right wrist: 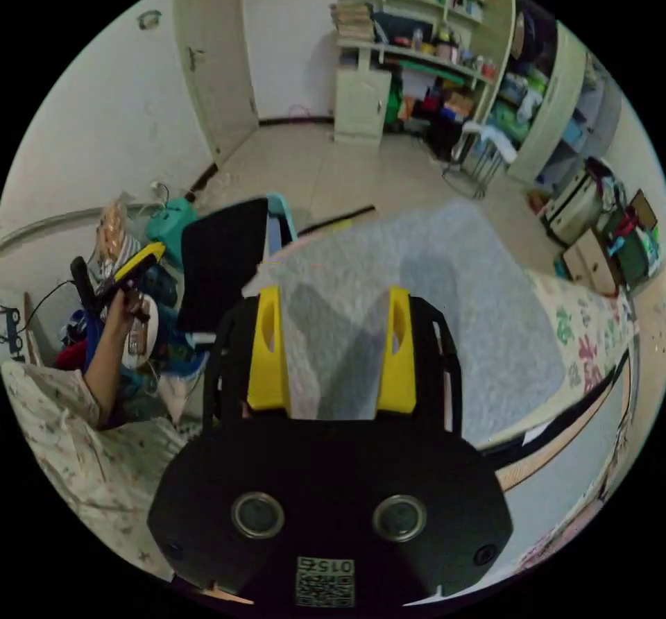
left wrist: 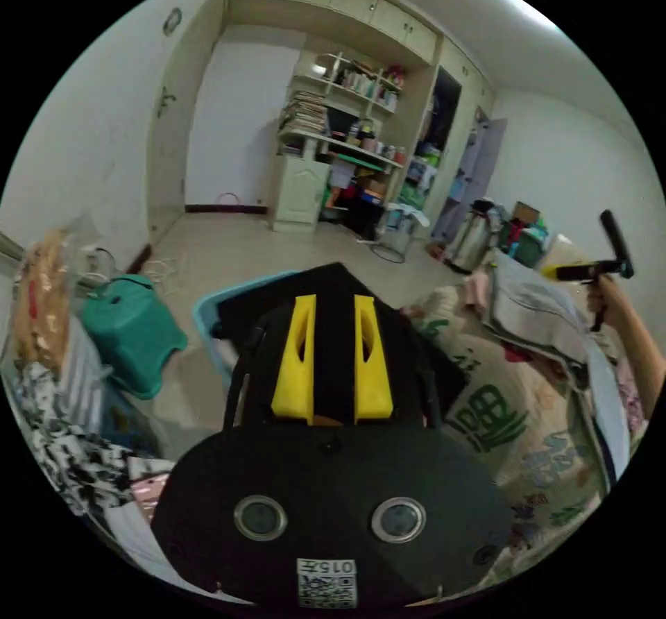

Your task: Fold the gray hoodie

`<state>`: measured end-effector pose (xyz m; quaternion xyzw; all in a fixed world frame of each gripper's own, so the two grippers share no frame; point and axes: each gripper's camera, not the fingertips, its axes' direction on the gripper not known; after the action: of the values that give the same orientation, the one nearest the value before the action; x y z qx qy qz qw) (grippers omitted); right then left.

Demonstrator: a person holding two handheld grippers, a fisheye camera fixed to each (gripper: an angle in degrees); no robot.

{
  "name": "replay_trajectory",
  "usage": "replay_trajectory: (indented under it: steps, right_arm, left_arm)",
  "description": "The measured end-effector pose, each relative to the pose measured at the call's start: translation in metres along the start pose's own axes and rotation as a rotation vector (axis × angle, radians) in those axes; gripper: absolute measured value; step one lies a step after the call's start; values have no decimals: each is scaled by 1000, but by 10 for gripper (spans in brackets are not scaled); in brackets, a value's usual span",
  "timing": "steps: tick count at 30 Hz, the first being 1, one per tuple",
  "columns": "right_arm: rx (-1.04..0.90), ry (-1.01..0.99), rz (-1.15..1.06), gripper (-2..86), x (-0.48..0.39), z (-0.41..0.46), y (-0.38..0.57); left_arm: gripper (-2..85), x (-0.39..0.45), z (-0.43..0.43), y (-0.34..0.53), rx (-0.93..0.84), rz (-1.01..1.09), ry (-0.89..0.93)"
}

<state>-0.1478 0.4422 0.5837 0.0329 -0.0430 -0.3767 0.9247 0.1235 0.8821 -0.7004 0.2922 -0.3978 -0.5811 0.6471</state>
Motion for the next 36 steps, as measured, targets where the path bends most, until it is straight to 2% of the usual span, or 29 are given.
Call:
replay_trajectory:
  steps: [3,6,9,14,16,19,21,24,26,30,32,36]
  right_arm:
    - [35,86,6,158,-6,-19,-8]
    - [90,104,31,83,-6,-54,-13]
    - [280,-44,153,52,15,-118,16]
    - [744,-279,353,42,39,-265,155]
    - [867,-315,376,38,33,-308,205]
    - [955,-240,389,33,-5,-365,265]
    - [963,-174,448,32,-28,-393,297]
    - [833,-34,631,36,-56,-413,338]
    - [730,-35,783,47,-72,-414,364]
    - [663,0,849,64,-109,-431,369]
    - [635,67,848,61,-126,-448,353]
    - [574,50,775,56,-136,-465,311]
  left_arm:
    - [86,56,34,-9,-16,34,141]
    - [88,105,49,-21,-6,67,285]
    - [91,140,56,-30,3,69,402]
    - [100,187,56,-42,30,96,504]
    - [107,205,61,-45,22,101,554]
    - [116,243,71,-44,-4,120,605]
    - [121,278,80,-35,-32,145,642]
    - [124,334,95,-15,-97,188,741]
    - [126,375,109,3,-175,231,812]
    - [126,448,123,49,-310,288,904]
    - [126,465,123,72,-373,299,884]
    - [126,471,102,122,-389,279,835]
